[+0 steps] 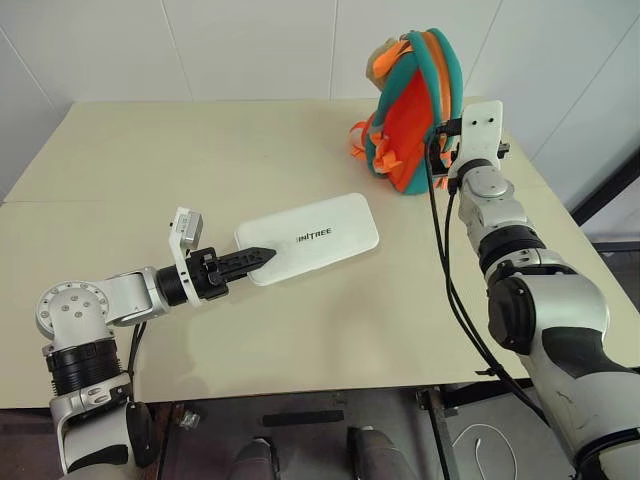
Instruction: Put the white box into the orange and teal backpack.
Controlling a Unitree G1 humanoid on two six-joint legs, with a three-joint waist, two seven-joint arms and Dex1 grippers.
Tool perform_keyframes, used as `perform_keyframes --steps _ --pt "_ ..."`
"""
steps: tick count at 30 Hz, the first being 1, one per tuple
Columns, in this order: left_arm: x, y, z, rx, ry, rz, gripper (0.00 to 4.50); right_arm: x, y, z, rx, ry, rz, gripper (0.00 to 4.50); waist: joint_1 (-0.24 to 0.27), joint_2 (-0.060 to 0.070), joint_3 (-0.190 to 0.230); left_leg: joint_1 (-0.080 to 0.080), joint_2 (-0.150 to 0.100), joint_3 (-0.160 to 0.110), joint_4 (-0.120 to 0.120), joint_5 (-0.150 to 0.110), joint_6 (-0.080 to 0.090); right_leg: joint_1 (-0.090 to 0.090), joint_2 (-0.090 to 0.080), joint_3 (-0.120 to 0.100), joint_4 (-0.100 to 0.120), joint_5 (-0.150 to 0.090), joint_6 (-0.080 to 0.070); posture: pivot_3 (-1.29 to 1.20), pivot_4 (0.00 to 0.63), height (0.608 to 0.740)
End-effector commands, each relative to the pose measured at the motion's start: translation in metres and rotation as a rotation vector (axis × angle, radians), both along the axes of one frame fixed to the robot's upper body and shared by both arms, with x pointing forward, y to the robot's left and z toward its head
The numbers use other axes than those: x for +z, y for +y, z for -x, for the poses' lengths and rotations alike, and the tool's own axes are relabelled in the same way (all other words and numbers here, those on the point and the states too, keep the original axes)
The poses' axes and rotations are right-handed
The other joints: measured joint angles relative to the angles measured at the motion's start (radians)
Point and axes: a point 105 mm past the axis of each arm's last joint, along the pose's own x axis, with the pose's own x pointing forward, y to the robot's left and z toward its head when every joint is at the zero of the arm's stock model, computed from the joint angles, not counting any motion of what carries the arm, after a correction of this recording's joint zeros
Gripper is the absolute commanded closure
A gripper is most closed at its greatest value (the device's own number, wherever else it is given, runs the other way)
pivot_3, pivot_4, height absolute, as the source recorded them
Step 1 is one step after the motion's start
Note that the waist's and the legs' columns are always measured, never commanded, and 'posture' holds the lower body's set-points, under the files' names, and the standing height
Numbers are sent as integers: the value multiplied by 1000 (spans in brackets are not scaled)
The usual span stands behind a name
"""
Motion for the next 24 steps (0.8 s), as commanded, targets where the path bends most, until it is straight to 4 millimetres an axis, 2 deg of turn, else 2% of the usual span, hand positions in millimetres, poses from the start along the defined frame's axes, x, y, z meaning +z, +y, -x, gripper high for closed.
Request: perform_keyframes --steps 1,8,17,20,24 --pt "10 1 3 0 -55 -10 3218 17 -4 1 17 -39 -70 0 0 0 0 0 0 0 0 0 0 0 0 0 0 0 0 0 150 740" --pt "10 1 3 0 -56 -13 3218 20 14 -1 149 -53 -235 0 -2 0 0 0 0 0 0 0 0 0 0 0 0 0 0 0 150 740" --pt "11 2 1 8 -63 -15 3218 17 23 -3 170 -36 -225 0 -2 0 0 0 0 0 0 0 0 0 0 0 1 0 0 0 150 740" --pt "12 2 1 9 -65 -15 3218 15 25 -3 169 -37 -226 576 -1 0 0 0 0 0 0 0 0 0 0 0 1 0 0 0 150 740" --pt "12 2 0 12 -68 -16 3218 15 26 -3 163 -37 -222 1962 -1 0 0 0 0 0 0 0 0 0 0 0 0 0 0 0 150 740"
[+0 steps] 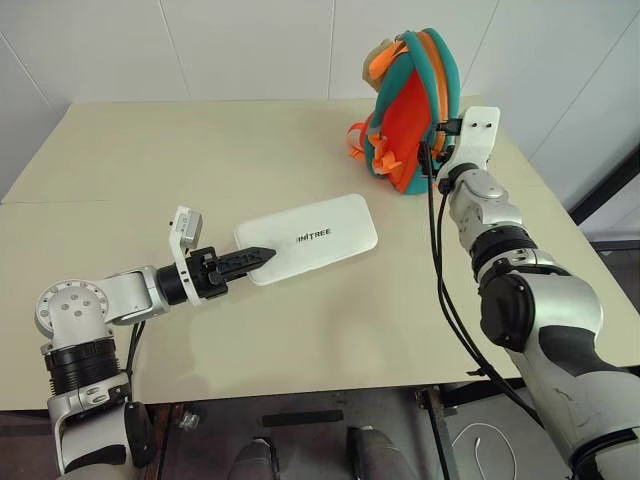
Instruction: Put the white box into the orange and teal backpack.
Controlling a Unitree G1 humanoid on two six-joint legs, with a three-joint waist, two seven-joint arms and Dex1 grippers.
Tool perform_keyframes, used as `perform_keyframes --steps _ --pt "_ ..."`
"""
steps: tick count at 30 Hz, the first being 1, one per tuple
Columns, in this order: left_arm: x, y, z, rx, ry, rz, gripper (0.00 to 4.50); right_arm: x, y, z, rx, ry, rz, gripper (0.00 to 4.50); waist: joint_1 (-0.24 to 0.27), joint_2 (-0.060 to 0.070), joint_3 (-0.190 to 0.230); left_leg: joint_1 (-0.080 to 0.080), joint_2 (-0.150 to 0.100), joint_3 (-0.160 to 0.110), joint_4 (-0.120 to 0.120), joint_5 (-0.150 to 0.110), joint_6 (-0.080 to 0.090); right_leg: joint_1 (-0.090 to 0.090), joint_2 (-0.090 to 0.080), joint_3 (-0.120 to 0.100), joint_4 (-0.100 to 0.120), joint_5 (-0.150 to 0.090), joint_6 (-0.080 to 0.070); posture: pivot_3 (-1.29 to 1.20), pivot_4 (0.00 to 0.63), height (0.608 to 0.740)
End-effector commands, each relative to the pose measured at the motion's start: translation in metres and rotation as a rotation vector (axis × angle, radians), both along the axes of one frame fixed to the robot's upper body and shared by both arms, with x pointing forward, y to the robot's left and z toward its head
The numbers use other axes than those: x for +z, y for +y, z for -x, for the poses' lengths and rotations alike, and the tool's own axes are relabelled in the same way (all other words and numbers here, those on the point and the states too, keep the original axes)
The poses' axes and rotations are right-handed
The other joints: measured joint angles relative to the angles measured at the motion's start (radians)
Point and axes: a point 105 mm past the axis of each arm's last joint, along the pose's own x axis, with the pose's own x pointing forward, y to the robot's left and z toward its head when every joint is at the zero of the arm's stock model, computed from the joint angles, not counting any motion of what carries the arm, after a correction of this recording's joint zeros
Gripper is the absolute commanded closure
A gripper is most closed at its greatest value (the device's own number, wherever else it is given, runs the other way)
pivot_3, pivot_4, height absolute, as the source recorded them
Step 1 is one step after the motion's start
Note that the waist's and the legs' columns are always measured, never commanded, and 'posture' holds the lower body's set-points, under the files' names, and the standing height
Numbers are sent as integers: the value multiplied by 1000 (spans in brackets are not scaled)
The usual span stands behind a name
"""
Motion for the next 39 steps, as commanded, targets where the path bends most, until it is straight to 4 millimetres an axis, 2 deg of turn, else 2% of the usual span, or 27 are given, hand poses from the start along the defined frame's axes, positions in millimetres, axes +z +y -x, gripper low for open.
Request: perform_keyframes --steps 1,8,20,30,35,39 --pt "12 2 1 5 -60 -1 3218 24 4 1 0 -66 10 2219 0 0 0 0 0 0 0 0 0 0 0 0 0 0 0 0 150 740" --pt "12 3 0 11 -62 -3 3218 31 4 1 2 -91 9 4454 0 0 0 0 0 0 0 0 0 0 0 0 0 0 0 0 150 740" --pt "11 2 1 7 -57 -4 3218 50 -10 8 30 -177 -18 4500 0 0 0 0 0 0 -1 0 0 0 0 0 -1 0 0 0 150 740" --pt "13 -4 -5 -38 -35 17 3218 39 -24 20 81 -189 40 4500 4 0 0 0 0 0 -1 0 0 0 0 0 -1 0 0 0 150 740" --pt "16 -6 -6 -68 -26 37 3218 29 -26 44 152 -183 58 4500 8 0 0 0 0 0 -1 0 0 0 0 -1 -1 0 0 0 150 740" --pt "18 -6 -8 -78 -21 38 3219 23 -24 74 225 -152 102 4500 17 0 0 -1 0 0 -1 0 0 -1 0 0 -1 0 0 0 150 740"
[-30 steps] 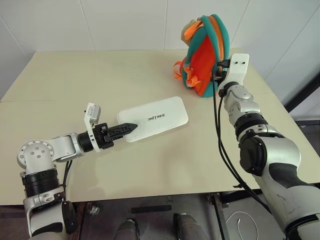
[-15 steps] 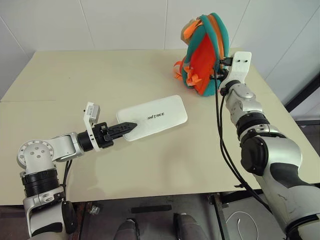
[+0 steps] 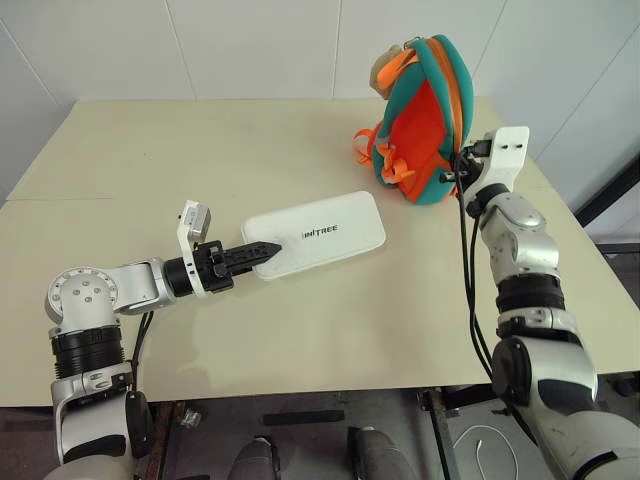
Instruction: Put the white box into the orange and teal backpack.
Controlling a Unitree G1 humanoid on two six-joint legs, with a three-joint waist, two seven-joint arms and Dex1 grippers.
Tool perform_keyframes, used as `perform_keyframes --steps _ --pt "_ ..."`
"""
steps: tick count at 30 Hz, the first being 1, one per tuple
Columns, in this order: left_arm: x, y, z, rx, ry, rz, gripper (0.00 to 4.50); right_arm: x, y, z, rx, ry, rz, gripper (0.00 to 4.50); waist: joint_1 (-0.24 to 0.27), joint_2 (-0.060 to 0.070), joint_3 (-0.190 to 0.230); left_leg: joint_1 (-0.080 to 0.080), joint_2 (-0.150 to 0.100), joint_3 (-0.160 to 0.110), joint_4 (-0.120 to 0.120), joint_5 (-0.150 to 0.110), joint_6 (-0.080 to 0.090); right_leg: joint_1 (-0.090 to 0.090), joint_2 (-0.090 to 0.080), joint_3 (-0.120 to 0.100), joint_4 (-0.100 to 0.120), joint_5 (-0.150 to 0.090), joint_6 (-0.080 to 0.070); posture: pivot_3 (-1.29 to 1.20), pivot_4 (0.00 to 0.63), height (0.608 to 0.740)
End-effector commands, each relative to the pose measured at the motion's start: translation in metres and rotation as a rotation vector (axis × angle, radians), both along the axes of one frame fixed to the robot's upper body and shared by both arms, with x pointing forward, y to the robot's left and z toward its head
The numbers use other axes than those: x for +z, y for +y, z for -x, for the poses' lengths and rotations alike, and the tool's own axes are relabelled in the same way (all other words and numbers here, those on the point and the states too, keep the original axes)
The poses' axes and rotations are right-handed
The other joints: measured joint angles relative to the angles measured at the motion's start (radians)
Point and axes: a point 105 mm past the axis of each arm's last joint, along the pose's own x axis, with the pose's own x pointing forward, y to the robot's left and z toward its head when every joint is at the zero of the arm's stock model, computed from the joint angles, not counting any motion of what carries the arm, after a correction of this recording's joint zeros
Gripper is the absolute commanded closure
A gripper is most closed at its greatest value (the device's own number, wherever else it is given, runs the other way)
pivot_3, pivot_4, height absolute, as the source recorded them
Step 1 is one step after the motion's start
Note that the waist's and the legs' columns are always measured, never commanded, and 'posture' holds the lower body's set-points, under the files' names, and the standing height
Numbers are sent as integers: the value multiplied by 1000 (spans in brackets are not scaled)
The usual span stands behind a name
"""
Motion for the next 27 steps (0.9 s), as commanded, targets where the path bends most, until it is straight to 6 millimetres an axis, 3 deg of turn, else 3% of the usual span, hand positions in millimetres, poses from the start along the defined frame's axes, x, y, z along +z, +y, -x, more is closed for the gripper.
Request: perform_keyframes --steps 1,6,16,20,27 --pt "15 2 1 -21 -47 21 3219 35 4 32 73 -95 58 4500 8 0 0 0 0 0 0 0 0 0 0 0 0 0 0 0 150 740" --pt "15 4 1 -27 -38 26 3219 30 4 64 132 -66 94 4500 19 0 0 0 0 0 1 0 0 0 0 0 2 0 0 0 150 740" --pt "16 17 5 -23 -13 33 3219 5 23 142 428 106 175 4500 46 0 0 0 0 0 1 -2 5 0 0 0 -2 0 0 0 150 740" --pt "15 19 5 -20 -4 27 3219 0 -5 156 369 192 242 4500 47 0 0 0 -1 0 2 -3 7 0 0 1 -3 0 0 0 150 740" --pt "12 14 4 -35 4 21 3219 3 -49 159 238 254 334 4500 47 0 0 1 -2 -1 3 -3 9 2 0 0 -2 0 0 0 150 740"
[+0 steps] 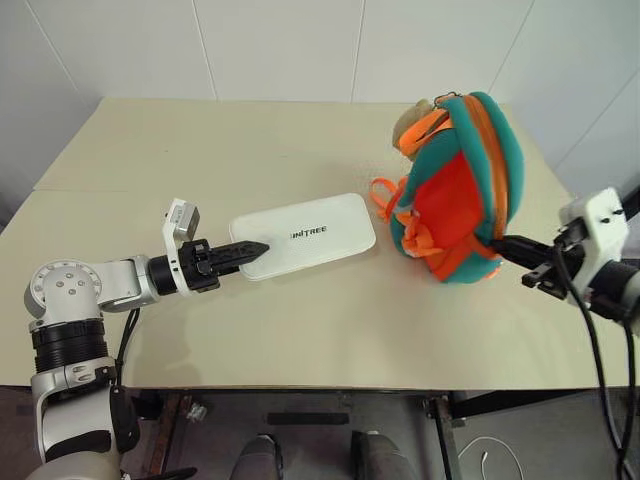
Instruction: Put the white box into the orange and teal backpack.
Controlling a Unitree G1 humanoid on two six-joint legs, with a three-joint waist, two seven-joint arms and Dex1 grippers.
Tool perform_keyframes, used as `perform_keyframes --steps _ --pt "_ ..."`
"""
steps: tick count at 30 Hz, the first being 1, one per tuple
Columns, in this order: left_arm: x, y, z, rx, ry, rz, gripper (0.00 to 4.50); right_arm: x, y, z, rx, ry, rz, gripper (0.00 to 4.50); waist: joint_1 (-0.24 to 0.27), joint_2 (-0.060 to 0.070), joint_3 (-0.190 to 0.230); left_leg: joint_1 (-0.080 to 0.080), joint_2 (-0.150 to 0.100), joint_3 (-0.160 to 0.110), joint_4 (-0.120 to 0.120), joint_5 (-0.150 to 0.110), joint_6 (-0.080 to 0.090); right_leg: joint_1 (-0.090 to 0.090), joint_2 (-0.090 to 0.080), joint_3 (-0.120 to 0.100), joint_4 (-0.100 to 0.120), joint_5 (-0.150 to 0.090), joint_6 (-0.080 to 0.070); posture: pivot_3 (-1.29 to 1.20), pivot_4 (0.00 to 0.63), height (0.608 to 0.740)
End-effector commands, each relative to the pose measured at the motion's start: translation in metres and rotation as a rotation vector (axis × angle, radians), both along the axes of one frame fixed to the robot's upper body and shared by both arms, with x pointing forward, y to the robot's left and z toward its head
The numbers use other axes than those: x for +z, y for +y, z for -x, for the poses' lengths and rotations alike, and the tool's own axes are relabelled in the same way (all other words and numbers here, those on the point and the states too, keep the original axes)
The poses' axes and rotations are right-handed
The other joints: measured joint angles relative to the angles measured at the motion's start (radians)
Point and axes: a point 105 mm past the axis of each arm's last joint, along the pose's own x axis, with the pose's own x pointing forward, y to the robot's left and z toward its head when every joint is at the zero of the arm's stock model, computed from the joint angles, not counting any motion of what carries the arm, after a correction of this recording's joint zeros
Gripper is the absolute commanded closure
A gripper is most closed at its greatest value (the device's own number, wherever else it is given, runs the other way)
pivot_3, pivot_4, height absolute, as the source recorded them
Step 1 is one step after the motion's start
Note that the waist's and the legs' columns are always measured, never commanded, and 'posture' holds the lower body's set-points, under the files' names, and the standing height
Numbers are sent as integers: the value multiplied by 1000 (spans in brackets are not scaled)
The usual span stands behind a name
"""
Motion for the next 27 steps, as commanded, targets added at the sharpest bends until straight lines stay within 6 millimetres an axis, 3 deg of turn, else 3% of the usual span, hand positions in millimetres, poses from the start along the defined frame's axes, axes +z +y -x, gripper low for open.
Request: perform_keyframes --steps 1,8,9,15,21,27 --pt "9 -3 1 -26 -33 23 3219 19 -22 4 -57 -70 54 4500 -2 0 0 0 0 0 0 0 0 0 0 0 0 0 0 0 150 740" --pt "7 -5 0 -31 -33 21 3219 22 -19 5 -32 -85 42 4500 -2 0 0 0 0 0 0 0 -1 0 0 0 0 0 0 0 150 740" --pt "7 -5 0 -32 -32 21 3219 22 -16 6 -18 -79 35 4013 -2 0 0 0 0 0 0 0 -1 0 0 0 0 0 0 0 150 740" --pt "6 -6 0 -34 -33 20 3219 18 -4 21 81 2 32 2122 -1 0 0 0 0 0 0 0 0 0 0 0 1 0 0 0 150 740" --pt "5 -7 0 -41 -30 24 3220 15 -4 33 112 81 70 104 -1 0 0 0 0 -1 0 0 0 1 0 0 0 0 0 0 150 740" --pt "8 -6 0 -47 -28 43 3220 -4 13 52 223 208 99 0 -1 0 0 0 0 -2 1 0 0 1 0 0 0 0 0 0 150 740"
